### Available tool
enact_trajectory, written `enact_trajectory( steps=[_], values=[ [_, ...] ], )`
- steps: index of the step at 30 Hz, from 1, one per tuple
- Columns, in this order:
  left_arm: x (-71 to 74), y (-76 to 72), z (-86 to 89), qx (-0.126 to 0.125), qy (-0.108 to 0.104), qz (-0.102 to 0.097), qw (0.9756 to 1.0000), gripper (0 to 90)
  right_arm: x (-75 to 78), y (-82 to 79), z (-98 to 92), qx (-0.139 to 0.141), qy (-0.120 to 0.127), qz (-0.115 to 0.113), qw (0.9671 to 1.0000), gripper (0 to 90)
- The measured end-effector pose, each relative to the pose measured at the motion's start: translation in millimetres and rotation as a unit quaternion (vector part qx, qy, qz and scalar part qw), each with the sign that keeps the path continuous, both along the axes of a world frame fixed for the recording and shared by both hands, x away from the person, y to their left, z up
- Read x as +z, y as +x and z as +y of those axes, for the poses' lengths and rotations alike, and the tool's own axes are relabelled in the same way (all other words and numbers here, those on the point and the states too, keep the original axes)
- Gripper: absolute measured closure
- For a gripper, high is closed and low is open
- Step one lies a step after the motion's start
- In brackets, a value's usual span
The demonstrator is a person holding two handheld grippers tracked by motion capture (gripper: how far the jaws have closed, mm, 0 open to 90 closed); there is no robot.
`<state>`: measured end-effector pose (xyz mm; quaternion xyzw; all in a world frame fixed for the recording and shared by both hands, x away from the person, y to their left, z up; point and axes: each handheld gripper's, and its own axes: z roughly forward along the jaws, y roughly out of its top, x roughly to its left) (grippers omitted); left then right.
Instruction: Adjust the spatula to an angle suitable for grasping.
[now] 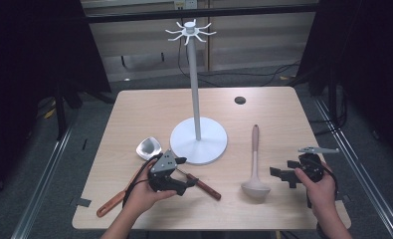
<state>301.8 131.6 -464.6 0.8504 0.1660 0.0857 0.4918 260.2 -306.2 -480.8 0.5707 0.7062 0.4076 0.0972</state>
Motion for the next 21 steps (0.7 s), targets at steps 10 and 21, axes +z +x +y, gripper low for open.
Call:
enact_trajectory(
  steps=[10,21],
  values=[
    [1.9,7.2,-11.0,-0.02,0.01,0.011,0.9997,18.0,-0.1,-15.3,-13.2,-0.015,-0.001,0.001,0.9999,10.4],
    [14.3,13.9,-11.6,-0.034,0.022,0.008,0.9991,19.5,-0.5,-20.4,-18.0,-0.017,0.008,0.0,0.9998,10.2]
  ],
)
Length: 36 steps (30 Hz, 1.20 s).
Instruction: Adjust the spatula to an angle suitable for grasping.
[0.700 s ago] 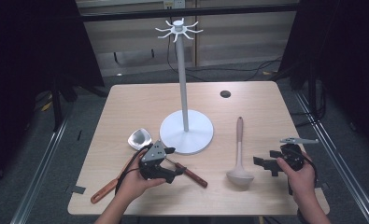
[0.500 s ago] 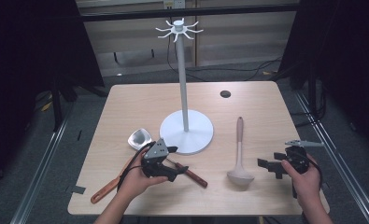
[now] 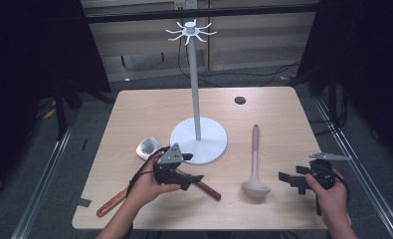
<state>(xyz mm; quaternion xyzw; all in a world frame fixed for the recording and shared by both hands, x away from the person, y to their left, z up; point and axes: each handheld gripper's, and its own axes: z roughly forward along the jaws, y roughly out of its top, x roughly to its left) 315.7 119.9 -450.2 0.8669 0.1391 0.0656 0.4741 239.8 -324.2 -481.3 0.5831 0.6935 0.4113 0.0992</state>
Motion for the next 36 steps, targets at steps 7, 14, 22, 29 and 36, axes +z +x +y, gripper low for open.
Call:
enact_trajectory(
  steps=[7,14,22,29,36],
  values=[
    [0.2,7.5,11.3,0.012,0.054,0.005,0.9984,24.0,-0.2,1.1,5.7,0.015,-0.003,-0.002,0.9999,10.2],
    [-9.1,20.8,19.6,0.006,0.098,0.016,0.995,30.3,2.3,1.6,7.7,0.014,0.002,-0.006,0.9999,10.2],
    [-11.2,36.2,21.4,-0.027,0.182,0.031,0.9825,34.7,3.0,3.7,6.0,0.012,0.005,-0.008,0.9999,10.2],
    [-10.7,39.2,17.2,-0.042,0.19,0.034,0.9803,52.6,3.7,3.8,2.7,0.006,0.011,-0.008,0.9999,10.2],
    [-11.1,37.3,10.8,-0.076,0.211,0.032,0.974,69.2,6.9,3.0,4.6,0.007,0.011,-0.013,0.9998,10.2]
  ],
)
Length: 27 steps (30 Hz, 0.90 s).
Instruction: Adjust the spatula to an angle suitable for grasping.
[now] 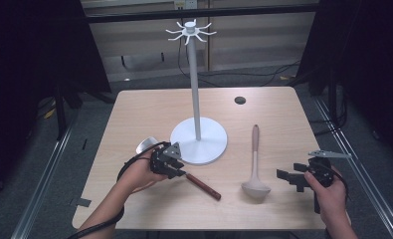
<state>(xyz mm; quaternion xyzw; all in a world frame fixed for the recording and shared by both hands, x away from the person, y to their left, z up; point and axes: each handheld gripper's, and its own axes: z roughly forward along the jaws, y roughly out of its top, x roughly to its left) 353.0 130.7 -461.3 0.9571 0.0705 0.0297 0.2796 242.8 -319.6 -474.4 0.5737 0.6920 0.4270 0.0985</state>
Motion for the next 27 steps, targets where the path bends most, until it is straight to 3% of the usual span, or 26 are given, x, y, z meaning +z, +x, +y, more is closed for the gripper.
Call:
enact_trajectory(
  steps=[2,4,6,19,27],
  values=[
    [-1.4,-0.6,-2.4,-0.007,0.018,-0.014,0.9997,68.7,0.2,-1.0,0.4,0.001,0.001,0.003,1.0,10.2],
    [-3.6,-0.6,-4.8,-0.017,0.022,-0.019,0.9994,67.6,0.4,-1.4,0.3,0.0,0.001,0.002,1.0,10.2],
    [-4.3,0.0,-6.6,-0.019,0.018,-0.013,0.9996,66.8,1.0,-1.6,0.1,0.0,0.0,-0.001,1.0,10.2],
    [-8.5,1.5,-14.5,-0.031,0.02,-0.022,0.9991,68.1,3.3,-6.3,-2.1,-0.005,0.0,-0.003,1.0,10.2],
    [-11.0,2.2,-29.9,-0.032,0.007,-0.026,0.9991,67.3,3.1,-6.7,-2.8,-0.007,0.005,-0.004,0.9999,10.2]
  ],
)
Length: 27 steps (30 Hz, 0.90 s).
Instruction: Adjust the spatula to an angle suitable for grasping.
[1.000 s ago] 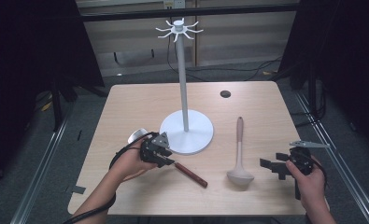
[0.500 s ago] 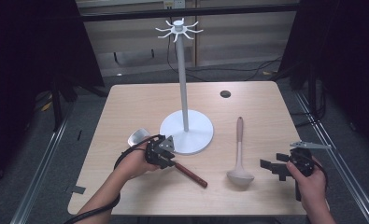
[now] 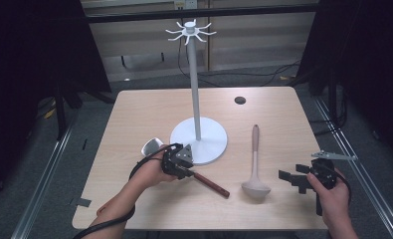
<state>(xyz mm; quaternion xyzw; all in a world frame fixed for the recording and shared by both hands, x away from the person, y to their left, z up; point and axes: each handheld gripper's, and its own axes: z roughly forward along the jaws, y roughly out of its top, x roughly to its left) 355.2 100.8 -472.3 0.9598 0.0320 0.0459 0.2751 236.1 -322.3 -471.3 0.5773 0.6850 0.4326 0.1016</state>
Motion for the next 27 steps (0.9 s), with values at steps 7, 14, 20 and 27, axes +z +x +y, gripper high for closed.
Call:
enact_trajectory(
  steps=[7,14,20,27],
  values=[
    [-1.2,3.5,-12.6,0.005,-0.004,-0.004,1.0,67.1,0.3,-1.0,-0.7,-0.003,0.002,0.003,1.0,10.2],
    [3.6,9.6,-18.1,-0.025,0.021,-0.01,0.9994,62.4,1.6,-1.8,-3.4,-0.005,0.007,0.0,1.0,10.2],
    [5.1,12.0,-14.0,-0.03,0.024,-0.005,0.9993,62.0,0.6,-2.5,-6.3,-0.009,0.013,0.0,0.9999,10.2],
    [3.8,16.5,0.8,-0.022,0.046,-0.012,0.9986,60.5,-0.3,-1.6,-6.1,-0.008,0.013,0.0,0.9999,10.2]
  ],
)
